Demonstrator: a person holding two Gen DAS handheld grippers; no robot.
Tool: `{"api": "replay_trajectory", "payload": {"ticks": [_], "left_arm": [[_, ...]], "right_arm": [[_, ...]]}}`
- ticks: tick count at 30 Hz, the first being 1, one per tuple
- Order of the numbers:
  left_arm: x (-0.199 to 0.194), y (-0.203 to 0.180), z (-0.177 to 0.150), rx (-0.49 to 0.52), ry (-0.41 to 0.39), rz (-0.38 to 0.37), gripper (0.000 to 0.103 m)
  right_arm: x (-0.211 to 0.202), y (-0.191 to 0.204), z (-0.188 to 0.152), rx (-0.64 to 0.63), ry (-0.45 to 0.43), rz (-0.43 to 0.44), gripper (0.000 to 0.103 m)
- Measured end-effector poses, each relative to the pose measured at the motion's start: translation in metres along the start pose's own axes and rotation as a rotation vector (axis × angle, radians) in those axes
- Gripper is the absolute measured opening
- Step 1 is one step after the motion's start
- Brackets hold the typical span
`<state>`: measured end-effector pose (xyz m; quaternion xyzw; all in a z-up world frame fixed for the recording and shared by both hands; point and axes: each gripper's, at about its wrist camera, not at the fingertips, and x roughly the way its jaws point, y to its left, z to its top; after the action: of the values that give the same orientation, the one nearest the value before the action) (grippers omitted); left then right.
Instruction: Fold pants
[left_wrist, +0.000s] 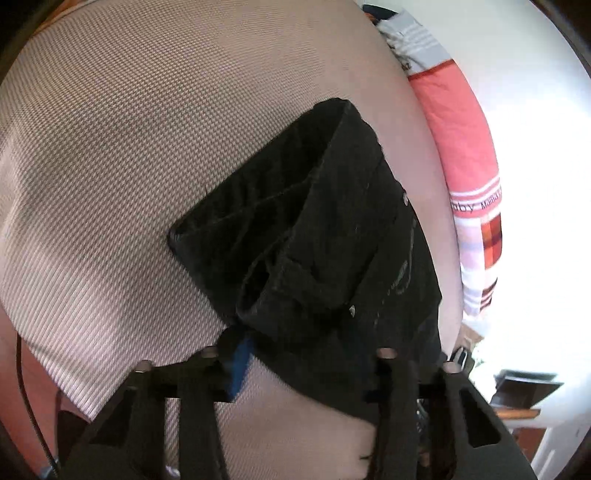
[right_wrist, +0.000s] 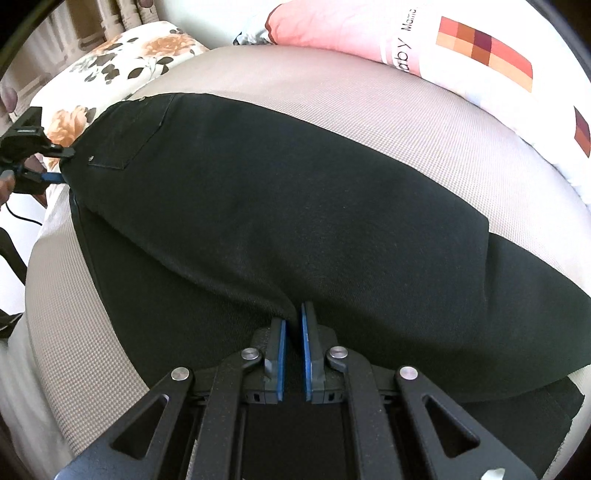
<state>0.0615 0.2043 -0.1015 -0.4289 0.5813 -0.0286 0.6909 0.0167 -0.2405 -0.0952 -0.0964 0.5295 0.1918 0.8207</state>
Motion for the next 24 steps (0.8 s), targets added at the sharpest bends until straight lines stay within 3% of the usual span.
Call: {"api": "replay_trajectory", "payload": {"ticks": [2, 7, 10, 14, 17, 21, 24], "left_arm": [[-0.001, -0.011, 0.006, 0.042, -0.02, 0.0, 0.017], [-0.019, -0.05, 0.014, 0.314, -0.029, 0.055, 0.016], [-0.019, -0.05, 0.021, 0.432, 0.002, 0.11, 0.016], [0.0, -0.029, 0.029, 0.517, 0.061, 0.201, 0.016], [0.005, -0.023, 0.027, 0.556, 0.056, 0.205, 0.017], [0.003, -0.031, 0.01, 0.661, 0.019, 0.267, 0.018], [0.006, -0.035, 0.006, 0.697, 0.009, 0.301, 0.023]], "right_arm": [[-0.003, 0.0, 0.0, 0.018, -0.005, -0.007, 0.005], [-0.036, 0.01, 0.0, 0.024, -0.05, -0.038, 0.005], [-0.056, 0.022, -0.005, 0.02, -0.059, -0.014, 0.005], [-0.052, 0.054, -0.023, -0.038, 0.02, 0.049, 0.005], [-0.029, 0.063, -0.038, -0.044, 0.096, 0.055, 0.005], [-0.024, 0.052, -0.042, 0.042, 0.114, 0.109, 0.005], [-0.029, 0.055, -0.04, 0.018, 0.111, 0.093, 0.005]]}}
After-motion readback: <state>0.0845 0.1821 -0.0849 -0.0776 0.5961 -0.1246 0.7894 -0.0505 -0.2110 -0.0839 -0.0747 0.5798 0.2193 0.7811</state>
